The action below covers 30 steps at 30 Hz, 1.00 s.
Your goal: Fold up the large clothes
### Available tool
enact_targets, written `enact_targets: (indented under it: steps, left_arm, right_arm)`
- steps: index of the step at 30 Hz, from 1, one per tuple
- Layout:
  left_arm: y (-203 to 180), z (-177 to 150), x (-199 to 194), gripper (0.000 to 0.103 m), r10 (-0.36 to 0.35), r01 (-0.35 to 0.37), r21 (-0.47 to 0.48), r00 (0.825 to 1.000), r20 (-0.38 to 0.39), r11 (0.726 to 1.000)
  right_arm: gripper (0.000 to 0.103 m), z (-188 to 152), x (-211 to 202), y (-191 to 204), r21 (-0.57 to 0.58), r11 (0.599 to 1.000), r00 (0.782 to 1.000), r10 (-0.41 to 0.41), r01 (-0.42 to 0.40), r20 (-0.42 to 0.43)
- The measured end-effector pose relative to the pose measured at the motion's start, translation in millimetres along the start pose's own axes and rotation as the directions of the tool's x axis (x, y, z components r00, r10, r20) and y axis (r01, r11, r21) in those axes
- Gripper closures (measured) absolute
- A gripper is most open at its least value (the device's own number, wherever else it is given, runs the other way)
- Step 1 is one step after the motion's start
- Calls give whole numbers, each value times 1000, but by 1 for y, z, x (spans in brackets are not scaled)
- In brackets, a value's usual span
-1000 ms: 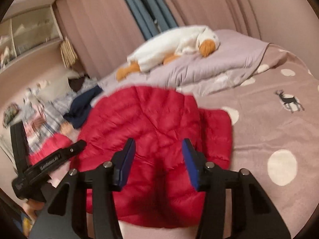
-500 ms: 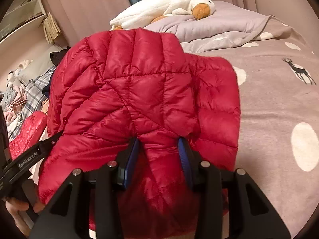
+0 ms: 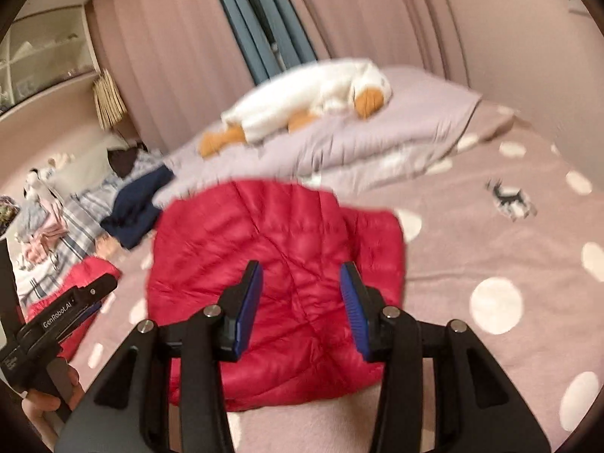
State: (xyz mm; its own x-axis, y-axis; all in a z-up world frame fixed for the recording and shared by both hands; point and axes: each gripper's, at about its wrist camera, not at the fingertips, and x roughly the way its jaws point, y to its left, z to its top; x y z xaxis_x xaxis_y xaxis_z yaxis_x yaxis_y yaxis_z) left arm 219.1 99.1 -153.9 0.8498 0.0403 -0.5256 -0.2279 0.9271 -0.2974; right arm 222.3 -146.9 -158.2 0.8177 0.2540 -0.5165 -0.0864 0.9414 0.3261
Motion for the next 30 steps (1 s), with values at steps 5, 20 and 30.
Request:
enact_targets:
  steps: [5, 20, 30]
  left_arm:
    - [-12, 8, -53, 33, -60, 50, 74, 990, 127, 996]
    - [-4, -3, -133, 31, -115, 96, 77, 946, 304, 992]
    - [4, 0, -129, 0, -185, 191, 4, 946, 267, 982]
  right_arm:
    - [60, 4, -53, 8, -16, 1000, 996, 2, -1, 91]
    - [35, -7, -150, 5, -22, 999, 960, -35, 43, 279]
    - [0, -14, -165, 3, -7, 1000, 949, 6, -4, 314]
